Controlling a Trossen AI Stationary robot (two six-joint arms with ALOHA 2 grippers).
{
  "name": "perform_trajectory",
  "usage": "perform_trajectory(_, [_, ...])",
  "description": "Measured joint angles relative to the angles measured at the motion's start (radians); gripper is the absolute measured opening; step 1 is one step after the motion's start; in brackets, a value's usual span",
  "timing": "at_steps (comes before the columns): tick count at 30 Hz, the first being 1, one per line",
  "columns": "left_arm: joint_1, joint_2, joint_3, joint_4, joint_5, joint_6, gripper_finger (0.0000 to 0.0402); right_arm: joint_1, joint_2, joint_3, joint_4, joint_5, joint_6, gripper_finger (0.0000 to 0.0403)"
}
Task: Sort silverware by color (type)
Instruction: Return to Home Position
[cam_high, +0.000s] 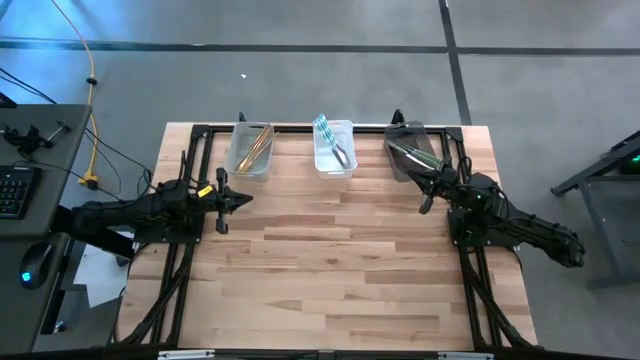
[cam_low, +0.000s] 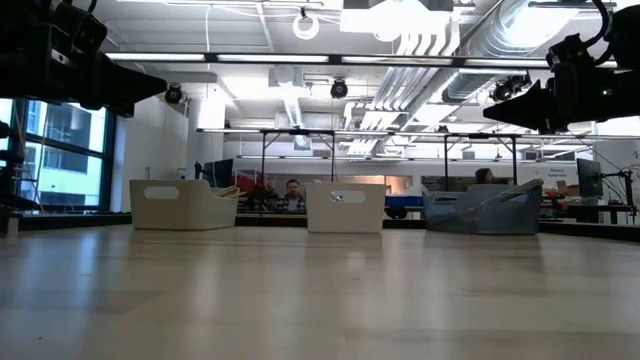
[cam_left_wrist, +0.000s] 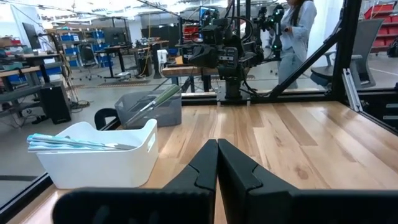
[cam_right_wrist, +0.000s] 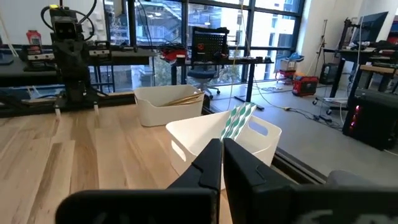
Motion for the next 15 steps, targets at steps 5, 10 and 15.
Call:
perform_trajectory(5, [0.0, 0.0, 0.0, 0.0, 0.0, -0.003, 0.0, 0.0, 0.0, 0.0, 0.0, 0.0, 0.001, 0.0])
perform_trajectory(10, [0.0, 0.0, 0.0, 0.0, 0.0, -0.032, 0.0, 0.0, 0.0, 0.0, 0.0, 0.0, -0.001, 0.0])
perform_trajectory(15, [0.0, 0.0, 0.0, 0.0, 0.0, -0.032, 0.0, 0.0, 0.0, 0.0, 0.0, 0.0, -0.002, 0.0])
